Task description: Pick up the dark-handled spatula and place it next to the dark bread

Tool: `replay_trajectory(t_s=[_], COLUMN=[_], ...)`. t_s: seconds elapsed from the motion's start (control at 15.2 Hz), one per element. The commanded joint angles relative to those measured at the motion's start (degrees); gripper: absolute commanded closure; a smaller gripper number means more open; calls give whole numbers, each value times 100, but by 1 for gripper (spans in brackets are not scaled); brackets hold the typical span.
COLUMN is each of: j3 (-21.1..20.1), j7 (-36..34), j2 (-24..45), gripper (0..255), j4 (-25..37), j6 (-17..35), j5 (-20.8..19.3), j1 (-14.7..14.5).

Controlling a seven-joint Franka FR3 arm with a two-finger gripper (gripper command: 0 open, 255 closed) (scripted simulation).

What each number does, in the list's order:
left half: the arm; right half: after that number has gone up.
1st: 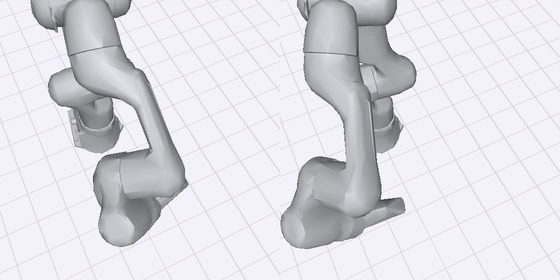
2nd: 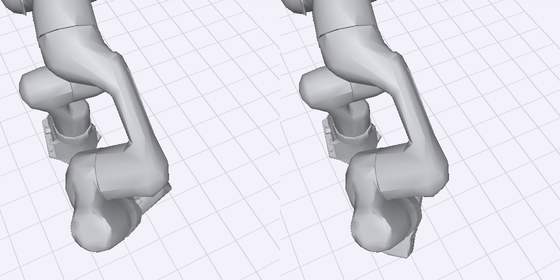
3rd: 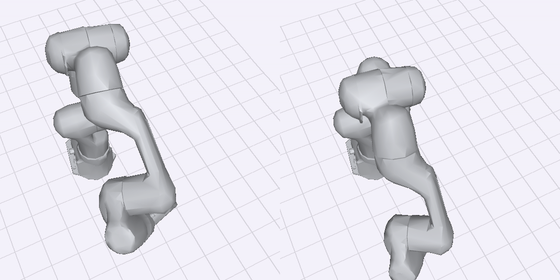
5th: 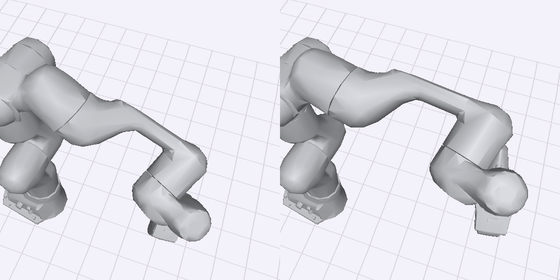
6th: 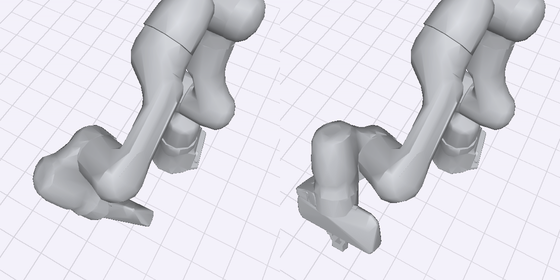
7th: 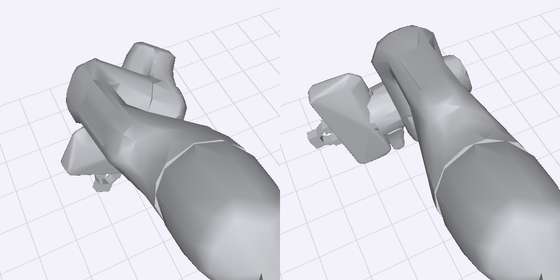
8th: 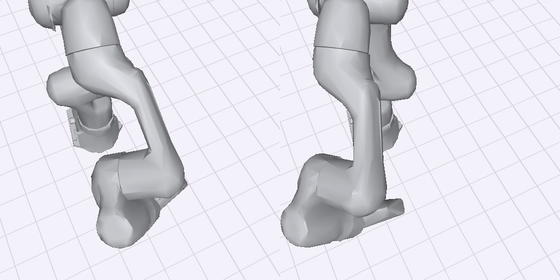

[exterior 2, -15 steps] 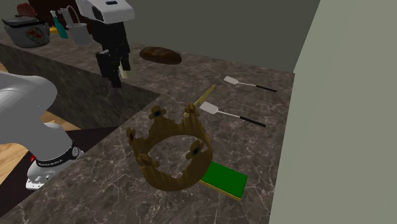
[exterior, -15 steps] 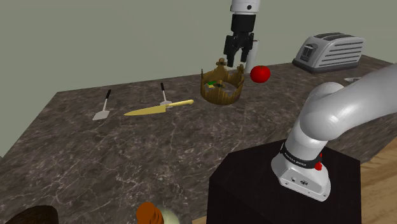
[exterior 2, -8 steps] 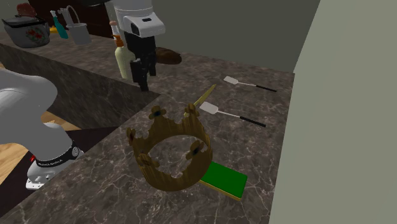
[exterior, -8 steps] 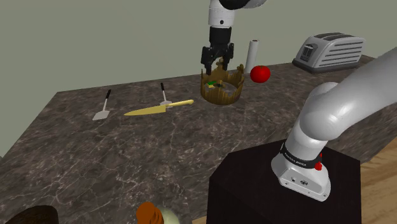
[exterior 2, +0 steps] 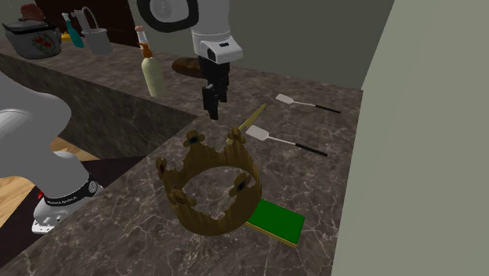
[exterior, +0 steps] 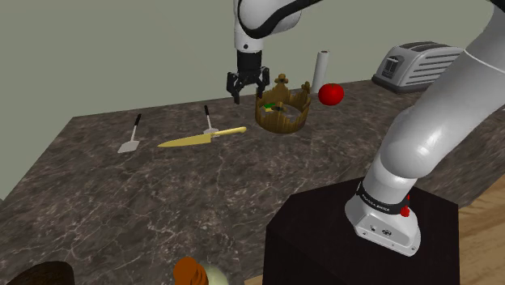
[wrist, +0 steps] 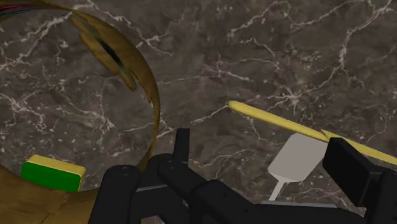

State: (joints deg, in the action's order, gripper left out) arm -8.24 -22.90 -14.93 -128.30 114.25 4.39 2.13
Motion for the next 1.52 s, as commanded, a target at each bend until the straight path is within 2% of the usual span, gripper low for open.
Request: replay_trajectory(t_s=[0.0, 0.53, 1.12, 1.45], j3=[-90, -205, 29, 54], j7=[-302, -1450, -2426, -2446], j2=[464, 2254, 4271, 4442], gripper=[0, 0, 0, 0], j4=[294, 1693, 3878, 3750], j6=[208, 666, 540, 838], j5=[-96, -652, -1163, -1196], j1=[25, -8, -263, -267])
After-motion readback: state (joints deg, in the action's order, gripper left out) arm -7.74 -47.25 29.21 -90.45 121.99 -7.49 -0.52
